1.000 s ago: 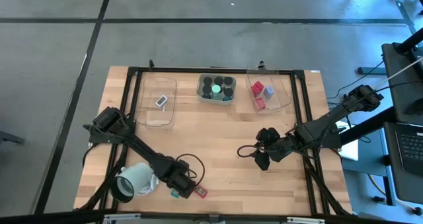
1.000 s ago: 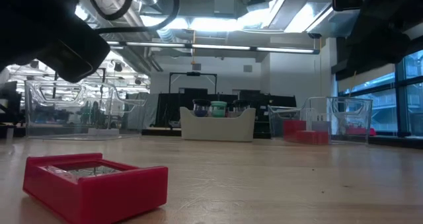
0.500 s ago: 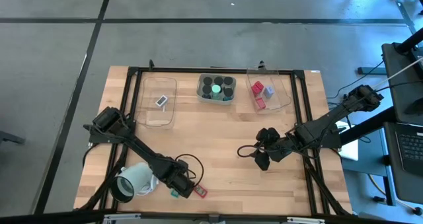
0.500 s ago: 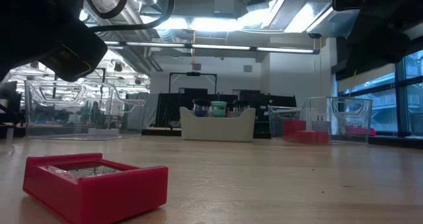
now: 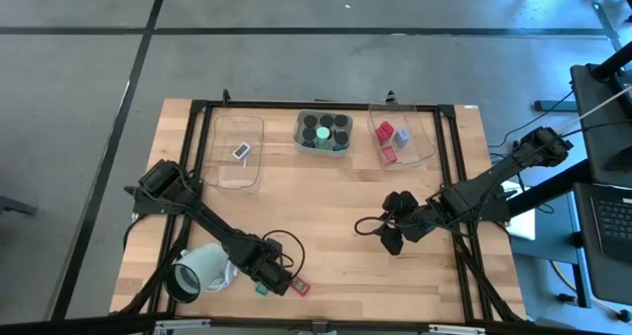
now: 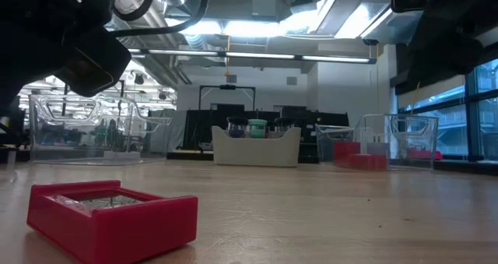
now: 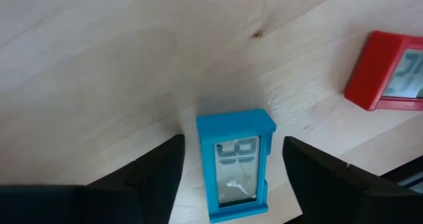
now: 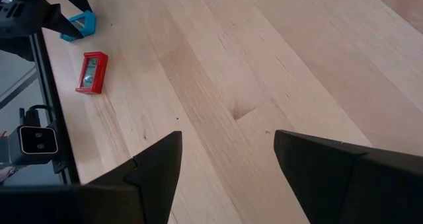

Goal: Pick & Place Office items
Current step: Put the blue digital timer into the left transparent bin

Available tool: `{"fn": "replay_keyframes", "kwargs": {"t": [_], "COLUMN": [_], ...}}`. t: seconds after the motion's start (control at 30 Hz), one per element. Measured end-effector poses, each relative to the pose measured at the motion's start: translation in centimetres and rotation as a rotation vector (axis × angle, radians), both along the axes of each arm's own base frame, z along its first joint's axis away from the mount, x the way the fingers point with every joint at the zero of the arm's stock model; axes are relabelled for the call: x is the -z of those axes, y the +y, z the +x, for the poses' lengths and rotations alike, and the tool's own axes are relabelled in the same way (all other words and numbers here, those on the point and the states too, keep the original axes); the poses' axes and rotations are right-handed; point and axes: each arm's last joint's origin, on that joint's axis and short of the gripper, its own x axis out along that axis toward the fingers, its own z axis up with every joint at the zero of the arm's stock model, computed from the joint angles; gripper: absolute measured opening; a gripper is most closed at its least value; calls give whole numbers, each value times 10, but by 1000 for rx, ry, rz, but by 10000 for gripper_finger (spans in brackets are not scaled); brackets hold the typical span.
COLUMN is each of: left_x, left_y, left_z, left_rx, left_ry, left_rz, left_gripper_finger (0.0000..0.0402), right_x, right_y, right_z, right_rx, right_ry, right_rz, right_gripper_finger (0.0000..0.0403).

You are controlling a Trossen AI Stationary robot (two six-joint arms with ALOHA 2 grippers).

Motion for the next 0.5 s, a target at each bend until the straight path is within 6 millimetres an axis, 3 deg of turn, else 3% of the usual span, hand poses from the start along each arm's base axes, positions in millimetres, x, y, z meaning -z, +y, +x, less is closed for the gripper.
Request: {"fn": "replay_keyframes", "kwargs": {"t": [0.37,0.5], "left_x": [-1,-1], "left_y": [1,5], "left_z": [2,5], "left_rx": [-3,8], "left_ry": [-24,-37], "left_rz": [22,28], "left_gripper_finger": [165,151], "right_x": [0,0], "right_y": [0,0], "right_z": [0,0], "right_rx": [0,0], "right_ry": [0,0], "right_rz": [0,0], "right_gripper_finger": [245,245]}}
